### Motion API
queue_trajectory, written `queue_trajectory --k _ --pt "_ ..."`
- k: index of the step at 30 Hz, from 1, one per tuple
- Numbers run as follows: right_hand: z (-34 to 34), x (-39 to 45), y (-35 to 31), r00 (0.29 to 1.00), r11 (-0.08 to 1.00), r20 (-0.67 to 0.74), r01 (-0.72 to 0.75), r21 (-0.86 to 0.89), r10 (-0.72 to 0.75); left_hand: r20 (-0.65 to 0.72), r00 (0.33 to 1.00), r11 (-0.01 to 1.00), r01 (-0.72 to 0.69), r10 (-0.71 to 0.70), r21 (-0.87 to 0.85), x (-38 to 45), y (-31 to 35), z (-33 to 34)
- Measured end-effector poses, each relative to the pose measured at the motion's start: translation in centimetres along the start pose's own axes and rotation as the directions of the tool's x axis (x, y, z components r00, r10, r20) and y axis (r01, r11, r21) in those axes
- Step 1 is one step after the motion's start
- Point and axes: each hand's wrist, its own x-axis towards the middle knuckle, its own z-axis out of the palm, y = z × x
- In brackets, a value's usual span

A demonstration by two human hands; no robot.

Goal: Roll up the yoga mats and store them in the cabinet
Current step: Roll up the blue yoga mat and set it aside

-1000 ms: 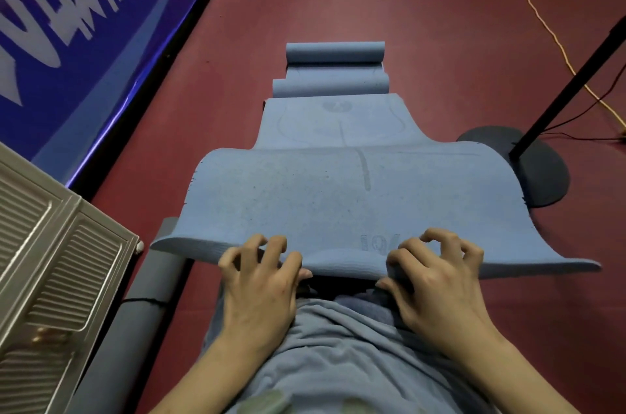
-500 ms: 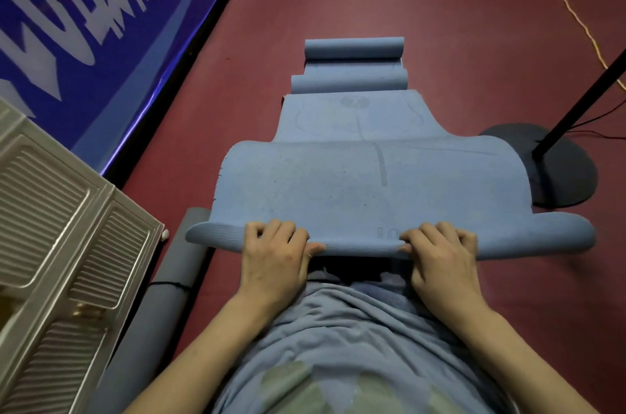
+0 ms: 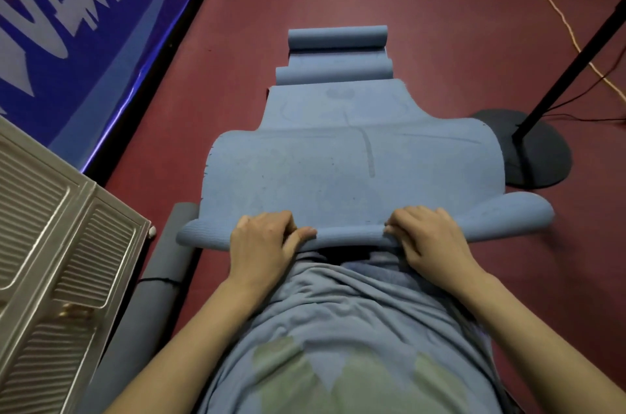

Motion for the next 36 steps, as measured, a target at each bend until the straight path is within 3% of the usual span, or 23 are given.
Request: queue_trajectory --k 7,12,17,20,24,27,30,33,36 --pt "-1.2 -1.6 2.4 0.996 0.935 0.093 -0.025 0.353 -0.009 -0.054 0.987 0.985 -0.155 0.151 -0.079 -2.3 -1.3 -0.9" --pt "-1.5 -1.5 3.1 0.995 0.937 0.082 -0.08 0.34 0.055 -0.079 0.983 0.983 -0.158 0.166 0.098 -2.8 -0.9 -1.1" --pt "-2.2 -1.2 2.9 0.973 0.913 0.193 -0.189 0.36 0.126 0.085 0.992 0.993 -0.102 0.097 0.065 -1.4 -0.9 -1.4" --pt "-2.5 -1.1 2.9 0.956 0.838 0.254 -0.258 0.481 0.148 0.149 0.989 0.999 0.001 0.004 -0.037 -0.2 -1.3 -2.4" --pt "-1.7 -1.3 4.1 0.955 0.744 0.124 -0.289 0.603 0.27 0.197 0.978 0.994 0.083 -0.068 -0.067 0.7 -0.9 -1.8" --pt "-1.5 -1.3 4.3 0.968 0.804 0.008 -0.213 0.555 0.251 0.172 0.974 0.981 0.169 -0.15 -0.1 0.7 -0.7 -1.5" --pt "-1.6 -1.2 4.2 0.986 0.879 -0.067 -0.106 0.464 0.155 0.112 0.987 0.989 0.122 -0.113 -0.08 0.3 -0.6 -1.3" --pt "-1.8 -1.7 4.6 0.991 0.913 -0.072 -0.076 0.402 0.114 0.101 0.991 0.993 0.093 -0.086 -0.068 -0.1 -0.5 -1.1" --pt "-2.4 -2.3 4.7 0.983 0.866 0.007 -0.167 0.472 0.186 0.107 0.988 0.988 0.124 -0.114 -0.096 -0.3 -0.9 -1.2"
